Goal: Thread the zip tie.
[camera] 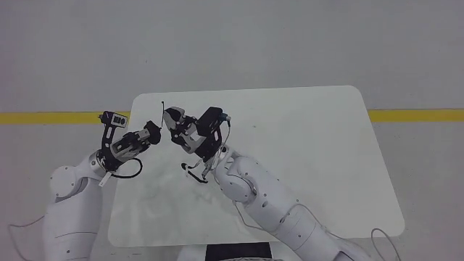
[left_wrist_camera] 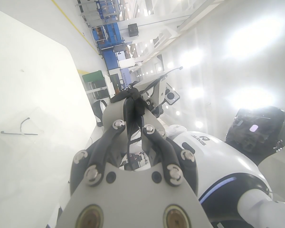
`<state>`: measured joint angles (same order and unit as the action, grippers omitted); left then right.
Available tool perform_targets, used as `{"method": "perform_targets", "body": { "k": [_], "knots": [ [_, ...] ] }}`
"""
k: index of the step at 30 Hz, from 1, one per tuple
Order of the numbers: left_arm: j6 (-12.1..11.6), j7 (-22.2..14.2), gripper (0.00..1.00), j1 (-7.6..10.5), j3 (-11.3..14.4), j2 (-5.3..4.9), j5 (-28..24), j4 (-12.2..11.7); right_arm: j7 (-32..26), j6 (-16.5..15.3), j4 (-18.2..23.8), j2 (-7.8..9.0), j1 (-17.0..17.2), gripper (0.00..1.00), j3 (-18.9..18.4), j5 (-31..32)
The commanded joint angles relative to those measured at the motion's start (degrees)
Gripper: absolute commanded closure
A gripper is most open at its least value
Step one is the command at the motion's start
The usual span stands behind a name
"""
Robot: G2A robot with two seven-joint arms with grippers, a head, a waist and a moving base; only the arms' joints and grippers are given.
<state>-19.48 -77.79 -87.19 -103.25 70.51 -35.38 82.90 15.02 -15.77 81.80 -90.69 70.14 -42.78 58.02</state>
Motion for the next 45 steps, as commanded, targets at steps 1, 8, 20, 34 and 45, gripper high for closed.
{"method": "perform_targets", "body": {
  "k": [1,8,20,34,45],
  "knots": [
    [0.0,0.0,1.0,0.0,0.0,0.0,0.0,0.0,-0.1,0.0,0.0,-0.03,0.1,1.0,-0.1,0.0],
    [0.0,0.0,1.0,0.0,0.0,0.0,0.0,0.0,0.3,-0.3,0.4,-0.11,0.3,1.0,-0.3,0.3],
    [0.0,0.0,1.0,0.0,0.0,0.0,0.0,0.0,-0.2,-0.8,0.6,-0.27,0.5,1.0,-0.5,0.5],
    [0.0,0.0,1.0,0.0,0.0,0.0,0.0,0.0,-0.2,-0.5,-0.6,-0.6,0.2,1.0,-0.5,1.0],
    [0.2,0.8,1.0,0.01,0.2,0.0,0.1,0.2,-0.5,-0.7,-0.5,-0.6,0.6,1.0,-0.9,1.8]
  ]
}}
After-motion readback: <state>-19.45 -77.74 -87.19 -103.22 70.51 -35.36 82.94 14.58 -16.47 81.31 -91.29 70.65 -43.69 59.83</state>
